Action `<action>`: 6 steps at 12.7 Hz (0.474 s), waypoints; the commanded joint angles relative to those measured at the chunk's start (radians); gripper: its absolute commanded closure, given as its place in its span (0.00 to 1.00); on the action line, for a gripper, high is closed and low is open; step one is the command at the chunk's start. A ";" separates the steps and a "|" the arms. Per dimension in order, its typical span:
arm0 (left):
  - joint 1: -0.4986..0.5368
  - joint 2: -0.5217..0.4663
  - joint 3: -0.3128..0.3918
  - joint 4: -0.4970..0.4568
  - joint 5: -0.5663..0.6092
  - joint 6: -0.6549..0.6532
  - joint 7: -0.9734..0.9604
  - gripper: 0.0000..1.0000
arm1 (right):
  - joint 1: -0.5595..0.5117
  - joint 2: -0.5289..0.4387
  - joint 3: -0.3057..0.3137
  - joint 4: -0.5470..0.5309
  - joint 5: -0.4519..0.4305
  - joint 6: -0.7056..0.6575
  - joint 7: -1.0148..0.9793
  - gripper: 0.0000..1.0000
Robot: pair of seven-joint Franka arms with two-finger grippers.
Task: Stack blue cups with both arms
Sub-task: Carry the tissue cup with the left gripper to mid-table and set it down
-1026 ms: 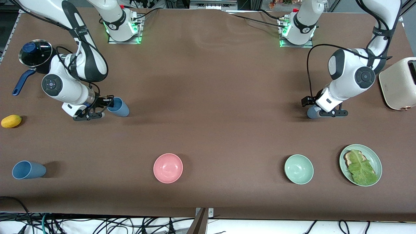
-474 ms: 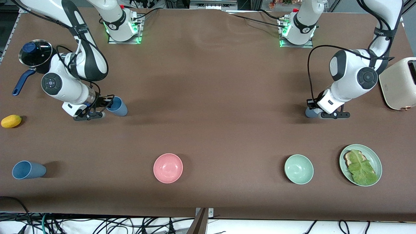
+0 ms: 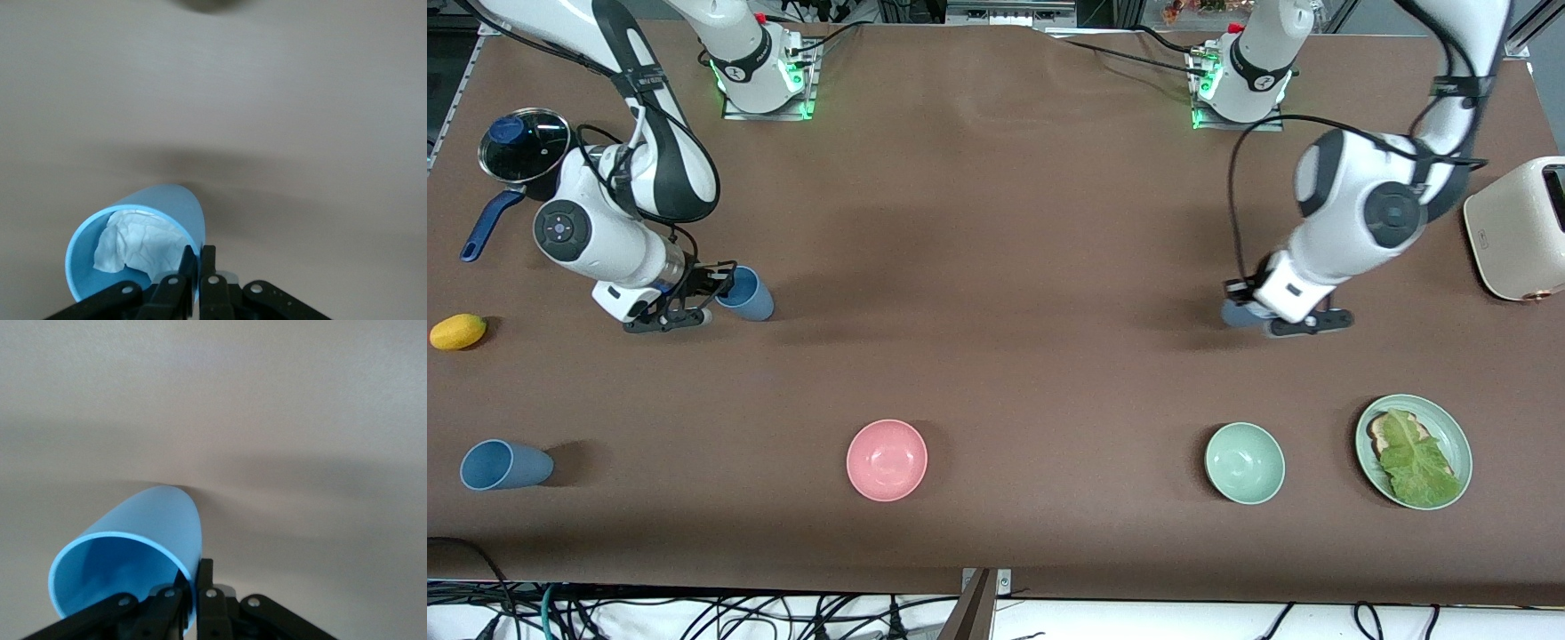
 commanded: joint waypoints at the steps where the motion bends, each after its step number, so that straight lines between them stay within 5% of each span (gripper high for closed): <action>1: -0.121 0.120 -0.030 0.147 -0.019 -0.020 -0.275 1.00 | -0.002 0.003 -0.002 0.074 -0.004 -0.074 -0.020 1.00; 6: -0.370 0.379 -0.023 0.429 -0.005 -0.011 -0.609 1.00 | -0.017 0.038 -0.009 0.303 -0.012 -0.278 -0.052 1.00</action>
